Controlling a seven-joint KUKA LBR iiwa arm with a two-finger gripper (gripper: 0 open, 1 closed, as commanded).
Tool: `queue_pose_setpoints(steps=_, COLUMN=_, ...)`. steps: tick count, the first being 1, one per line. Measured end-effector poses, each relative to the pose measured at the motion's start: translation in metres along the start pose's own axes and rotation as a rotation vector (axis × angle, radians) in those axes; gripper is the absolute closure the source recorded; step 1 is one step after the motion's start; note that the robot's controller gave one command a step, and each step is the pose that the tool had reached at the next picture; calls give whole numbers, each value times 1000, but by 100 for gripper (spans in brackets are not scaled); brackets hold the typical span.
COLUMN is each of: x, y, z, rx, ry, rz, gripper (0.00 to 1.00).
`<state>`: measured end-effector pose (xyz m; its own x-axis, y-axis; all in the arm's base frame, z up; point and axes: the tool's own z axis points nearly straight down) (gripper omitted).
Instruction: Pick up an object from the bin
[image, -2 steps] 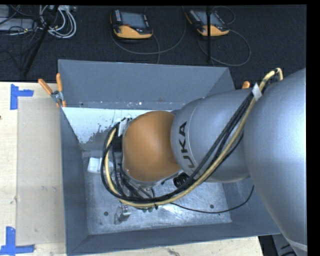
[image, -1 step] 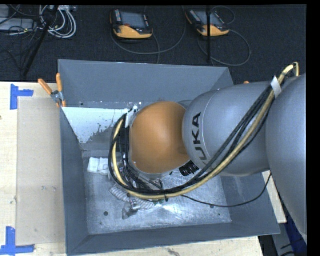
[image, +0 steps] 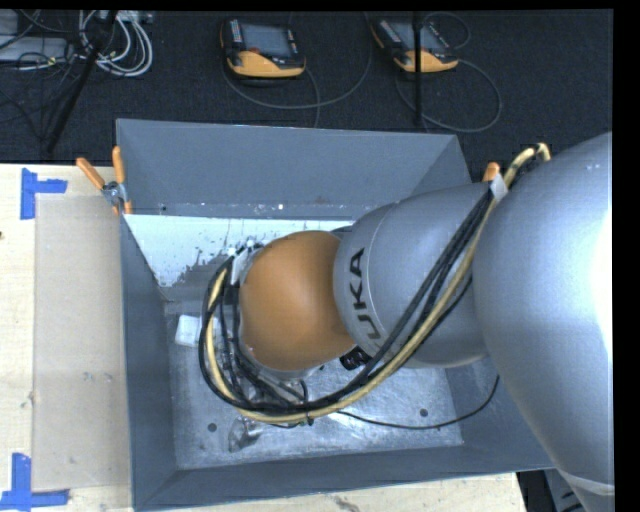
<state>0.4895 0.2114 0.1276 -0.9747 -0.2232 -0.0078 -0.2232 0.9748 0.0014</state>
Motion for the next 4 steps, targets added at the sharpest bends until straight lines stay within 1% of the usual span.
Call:
queue_pose_setpoints(steps=1, x=20, y=-42, z=7, rx=1, ry=19, rz=-17, gripper=0)
queue_pose_setpoints(steps=2, x=13, y=-88, z=-33, rx=2, ry=9, rz=48, gripper=0)
queue_pose_setpoints(steps=3, x=33, y=-102, z=52, rx=-1, ry=10, rz=-15, gripper=100)
queue_pose_setpoints(steps=4, x=33, y=-102, z=52, rx=-1, ry=10, rz=-14, gripper=100)
